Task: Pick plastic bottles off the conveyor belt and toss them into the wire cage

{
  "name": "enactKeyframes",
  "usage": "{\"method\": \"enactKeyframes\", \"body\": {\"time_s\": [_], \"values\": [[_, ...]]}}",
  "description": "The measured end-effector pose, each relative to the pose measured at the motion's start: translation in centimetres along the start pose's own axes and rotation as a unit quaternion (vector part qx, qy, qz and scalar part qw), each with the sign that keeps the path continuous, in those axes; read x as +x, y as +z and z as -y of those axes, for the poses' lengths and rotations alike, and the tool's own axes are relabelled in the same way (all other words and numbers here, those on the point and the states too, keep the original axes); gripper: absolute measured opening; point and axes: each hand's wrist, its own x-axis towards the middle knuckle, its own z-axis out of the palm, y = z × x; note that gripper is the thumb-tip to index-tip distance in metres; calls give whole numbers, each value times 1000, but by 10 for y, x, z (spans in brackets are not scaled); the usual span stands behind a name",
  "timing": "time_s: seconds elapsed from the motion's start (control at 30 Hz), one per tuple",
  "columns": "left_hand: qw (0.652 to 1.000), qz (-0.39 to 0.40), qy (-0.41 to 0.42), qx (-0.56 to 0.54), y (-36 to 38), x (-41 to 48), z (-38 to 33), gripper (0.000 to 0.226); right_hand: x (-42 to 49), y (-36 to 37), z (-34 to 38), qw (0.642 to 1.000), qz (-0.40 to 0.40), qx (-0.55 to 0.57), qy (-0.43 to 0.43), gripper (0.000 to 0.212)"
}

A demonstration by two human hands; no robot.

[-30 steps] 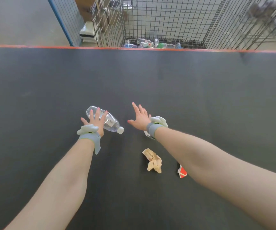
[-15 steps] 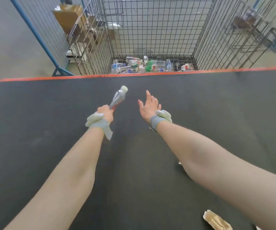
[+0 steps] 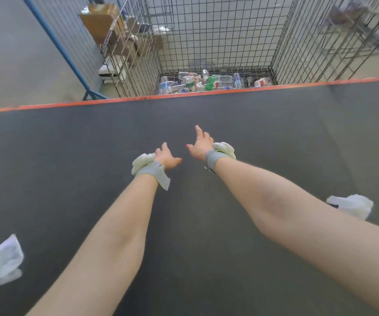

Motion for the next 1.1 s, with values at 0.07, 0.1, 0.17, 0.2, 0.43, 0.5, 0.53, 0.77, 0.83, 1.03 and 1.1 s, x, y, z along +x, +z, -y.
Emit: {"method": "enactKeyframes", "body": {"time_s": [0.07,0.1,0.17,0.2,0.43,0.5,0.53,0.77,0.83,1.03,1.1], "values": [[999,1,6,36,17,-34,19,89,-34,10,-8,999,29,-37,-7,76],[999,2,5,50,25,-48,29,88,-49,17,-13,998,46,-50,-9,77],[998,9,-4,66,44,-83,53,87,-89,38,-27,994,82,-74,-9,79],[997,13,-11,69,54,-99,66,86,-108,50,-34,992,103,-79,-5,80],[993,6,-56,106,99,-189,158,78,-222,141,-96,967,199,-158,3,83],[994,-10,-71,88,99,-202,176,75,-237,150,-110,964,186,-186,35,82],[993,-23,-79,84,98,-208,185,73,-240,150,-112,966,178,-182,53,81],[986,-75,-143,36,96,-235,224,64,-250,147,-52,978,171,-112,-49,87],[985,-79,-144,44,102,-244,230,62,-257,159,-36,965,196,-117,-127,84],[985,-72,-151,42,112,-261,246,62,-271,187,-36,930,247,-240,-126,76],[986,-78,-146,33,112,-262,249,62,-270,180,-46,931,228,-274,-76,75]]}}
